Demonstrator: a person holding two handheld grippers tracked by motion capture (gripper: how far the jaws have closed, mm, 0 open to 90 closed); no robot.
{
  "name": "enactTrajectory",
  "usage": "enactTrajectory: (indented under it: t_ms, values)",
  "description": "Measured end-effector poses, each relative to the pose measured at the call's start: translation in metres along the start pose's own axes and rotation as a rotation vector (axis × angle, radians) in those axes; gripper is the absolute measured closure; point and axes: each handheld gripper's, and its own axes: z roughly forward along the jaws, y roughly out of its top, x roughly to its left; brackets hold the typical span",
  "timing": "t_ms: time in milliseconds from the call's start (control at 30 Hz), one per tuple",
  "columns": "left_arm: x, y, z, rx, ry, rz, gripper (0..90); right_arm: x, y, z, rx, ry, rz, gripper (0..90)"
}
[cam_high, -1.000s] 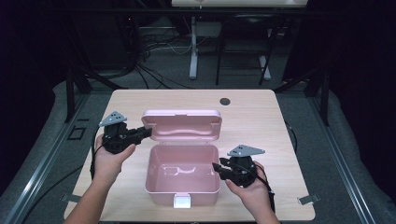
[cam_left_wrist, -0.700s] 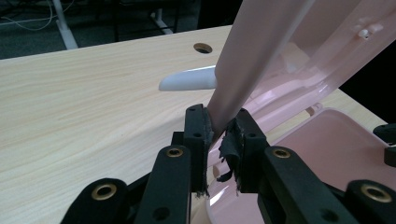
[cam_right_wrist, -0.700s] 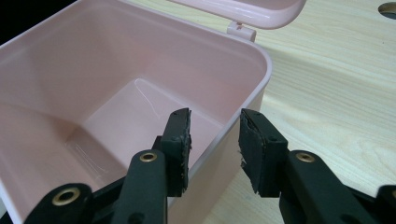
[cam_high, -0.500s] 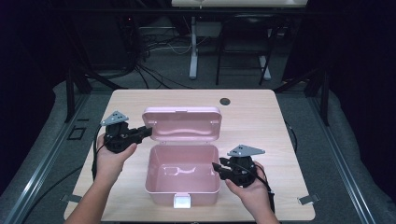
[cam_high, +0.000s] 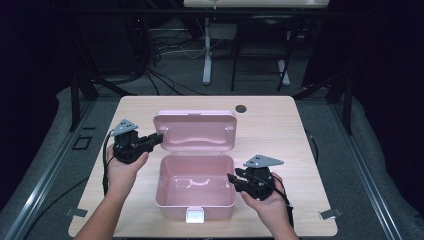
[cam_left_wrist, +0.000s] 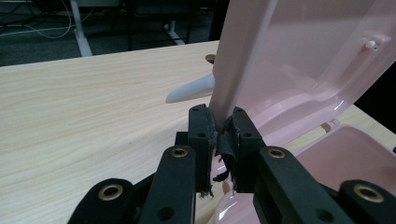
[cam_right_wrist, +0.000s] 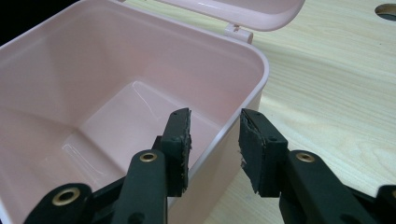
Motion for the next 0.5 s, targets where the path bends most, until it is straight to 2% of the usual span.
enactTrajectory:
  t_ms: [400,500]
  values:
    - [0.0006,0.002,0.0065,0.004,0.037,0.007,83.8,-0.0011,-0.0017,0.003,0.008,-0.001,0.012,62.8]
    - [0.0014,0.0021,0.0083,0.001,0.041,-0.003,84.1,-0.0011,-0.0017,0.0031,0.007,-0.002,0.012,62.9]
